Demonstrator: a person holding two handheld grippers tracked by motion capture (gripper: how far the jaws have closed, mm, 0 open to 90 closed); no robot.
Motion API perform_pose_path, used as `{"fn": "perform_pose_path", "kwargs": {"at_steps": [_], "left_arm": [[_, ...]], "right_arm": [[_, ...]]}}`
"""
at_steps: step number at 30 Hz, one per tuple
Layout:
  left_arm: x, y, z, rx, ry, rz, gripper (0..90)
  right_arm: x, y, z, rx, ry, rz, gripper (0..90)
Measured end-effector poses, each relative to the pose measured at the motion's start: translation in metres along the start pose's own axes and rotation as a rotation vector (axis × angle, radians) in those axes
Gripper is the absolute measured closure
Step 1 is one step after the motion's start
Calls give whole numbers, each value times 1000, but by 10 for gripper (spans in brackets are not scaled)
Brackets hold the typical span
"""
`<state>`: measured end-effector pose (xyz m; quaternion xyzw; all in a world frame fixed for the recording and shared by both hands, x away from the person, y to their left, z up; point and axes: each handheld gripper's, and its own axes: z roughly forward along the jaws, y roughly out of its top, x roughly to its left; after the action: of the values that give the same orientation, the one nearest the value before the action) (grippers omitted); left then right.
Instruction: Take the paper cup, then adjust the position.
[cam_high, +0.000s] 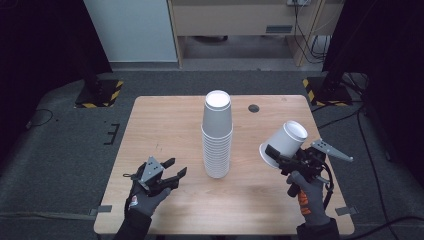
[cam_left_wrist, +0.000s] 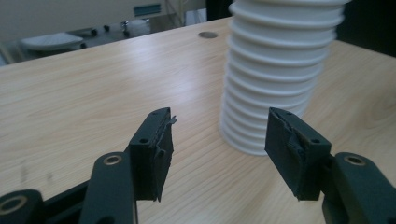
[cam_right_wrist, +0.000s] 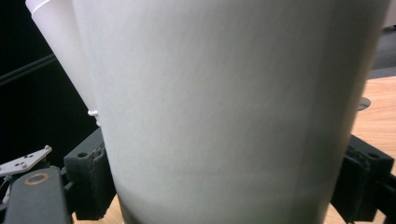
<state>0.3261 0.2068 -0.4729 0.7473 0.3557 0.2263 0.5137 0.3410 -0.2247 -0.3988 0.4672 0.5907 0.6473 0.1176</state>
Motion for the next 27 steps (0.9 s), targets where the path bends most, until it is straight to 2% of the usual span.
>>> {"fn": "perform_pose_path", "kwargs": {"at_steps": [4,11,12,15,16,19,24,27], "left_arm": [[-19,3,5,-10,-67,27,415],[-37,8,9,-38,-109,56,415],[-44,10,11,-48,-125,68,415],[-50,11,14,-57,-138,75,414],[-56,13,17,-64,-152,80,414],[-61,14,20,-71,-161,77,414],[-73,19,30,-92,-179,96,414],[-79,19,33,-105,-171,108,419]], "right_arm": [[-1,-1,1,-1,-3,7,133],[0,-2,2,3,0,10,132],[0,-3,3,4,7,17,132],[0,-4,3,7,12,29,132],[1,-4,3,7,15,31,132],[1,-4,3,2,16,32,132],[2,-4,3,4,19,46,132],[2,-5,3,3,22,52,132]]}}
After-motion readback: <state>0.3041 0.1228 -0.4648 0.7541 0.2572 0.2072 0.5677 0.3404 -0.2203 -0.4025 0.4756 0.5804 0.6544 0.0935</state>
